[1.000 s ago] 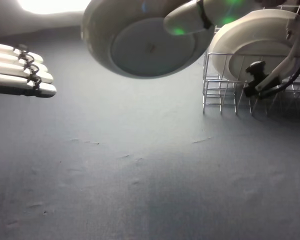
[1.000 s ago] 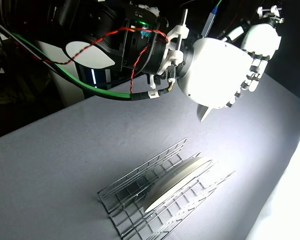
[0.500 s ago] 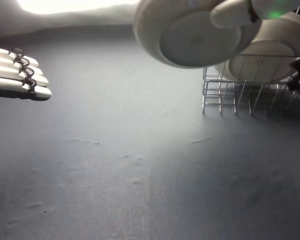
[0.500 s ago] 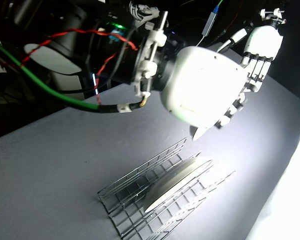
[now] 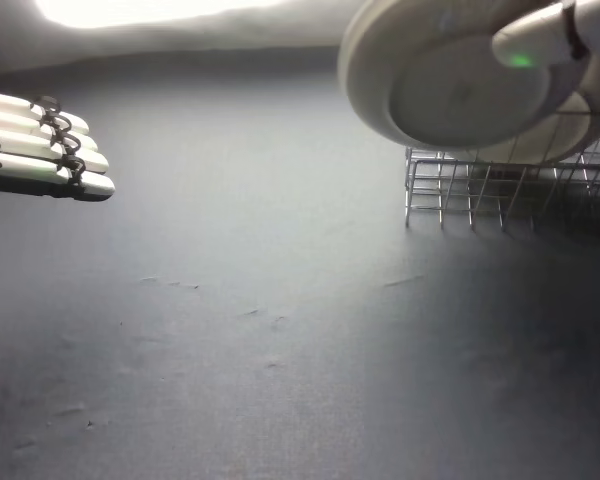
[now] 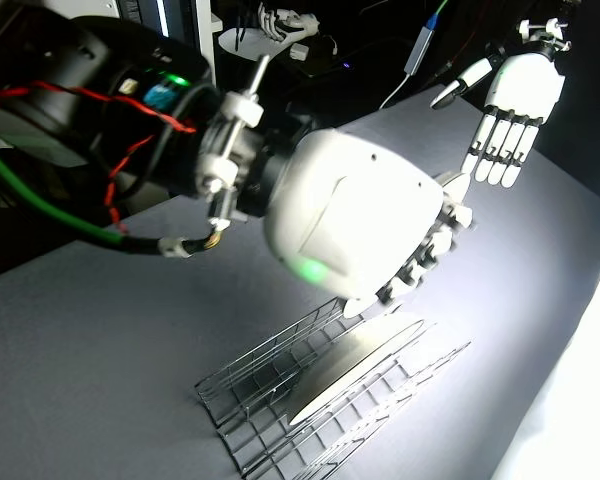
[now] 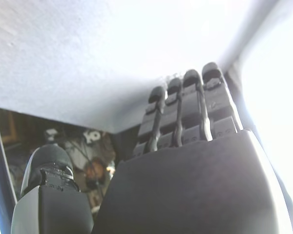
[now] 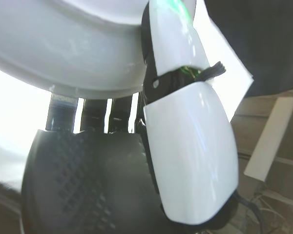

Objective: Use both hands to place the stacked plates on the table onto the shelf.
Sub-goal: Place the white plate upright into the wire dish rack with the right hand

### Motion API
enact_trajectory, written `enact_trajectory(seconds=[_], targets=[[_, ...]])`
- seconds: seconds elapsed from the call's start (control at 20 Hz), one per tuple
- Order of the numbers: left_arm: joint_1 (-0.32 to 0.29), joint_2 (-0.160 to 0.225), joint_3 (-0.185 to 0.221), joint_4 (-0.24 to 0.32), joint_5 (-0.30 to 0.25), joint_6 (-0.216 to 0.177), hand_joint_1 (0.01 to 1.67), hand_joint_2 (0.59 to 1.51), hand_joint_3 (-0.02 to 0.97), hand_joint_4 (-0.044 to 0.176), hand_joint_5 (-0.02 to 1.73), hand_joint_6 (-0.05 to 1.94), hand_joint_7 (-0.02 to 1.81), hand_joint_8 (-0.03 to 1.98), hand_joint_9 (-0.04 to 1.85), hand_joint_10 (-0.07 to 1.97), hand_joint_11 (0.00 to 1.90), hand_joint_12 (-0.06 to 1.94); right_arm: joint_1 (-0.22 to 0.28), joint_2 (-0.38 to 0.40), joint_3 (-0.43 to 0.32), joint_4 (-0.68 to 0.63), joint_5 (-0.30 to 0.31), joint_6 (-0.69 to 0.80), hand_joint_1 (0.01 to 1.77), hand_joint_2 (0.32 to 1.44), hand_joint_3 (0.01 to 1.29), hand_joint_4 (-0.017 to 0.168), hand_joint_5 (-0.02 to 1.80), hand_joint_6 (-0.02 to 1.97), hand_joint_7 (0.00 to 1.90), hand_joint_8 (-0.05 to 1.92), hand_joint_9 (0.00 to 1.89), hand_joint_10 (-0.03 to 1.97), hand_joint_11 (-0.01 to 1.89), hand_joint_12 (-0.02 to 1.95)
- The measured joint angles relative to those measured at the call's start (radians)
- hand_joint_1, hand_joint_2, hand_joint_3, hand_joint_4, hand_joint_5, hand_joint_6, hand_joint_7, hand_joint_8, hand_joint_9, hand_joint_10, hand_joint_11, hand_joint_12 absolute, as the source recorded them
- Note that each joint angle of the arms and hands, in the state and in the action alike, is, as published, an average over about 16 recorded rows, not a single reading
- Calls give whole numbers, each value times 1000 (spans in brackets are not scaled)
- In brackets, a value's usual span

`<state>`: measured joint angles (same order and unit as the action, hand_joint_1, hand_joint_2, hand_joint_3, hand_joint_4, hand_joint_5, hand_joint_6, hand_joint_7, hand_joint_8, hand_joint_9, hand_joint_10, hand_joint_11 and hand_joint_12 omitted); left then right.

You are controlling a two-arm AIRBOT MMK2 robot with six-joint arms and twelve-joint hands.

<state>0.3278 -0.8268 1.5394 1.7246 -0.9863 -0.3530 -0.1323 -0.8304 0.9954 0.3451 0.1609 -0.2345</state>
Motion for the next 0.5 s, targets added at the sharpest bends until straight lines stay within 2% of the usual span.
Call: enact_trajectory(seconds=[0.5], targets=[[27, -22, 25, -7, -4, -1, 16, 1021, -2, 2, 22, 18, 19, 0, 21, 9, 17, 8, -119, 49, -9, -58, 76, -2, 1495, 1028, 12, -8, 795, 1117, 853, 940, 851, 1145, 794, 1611]])
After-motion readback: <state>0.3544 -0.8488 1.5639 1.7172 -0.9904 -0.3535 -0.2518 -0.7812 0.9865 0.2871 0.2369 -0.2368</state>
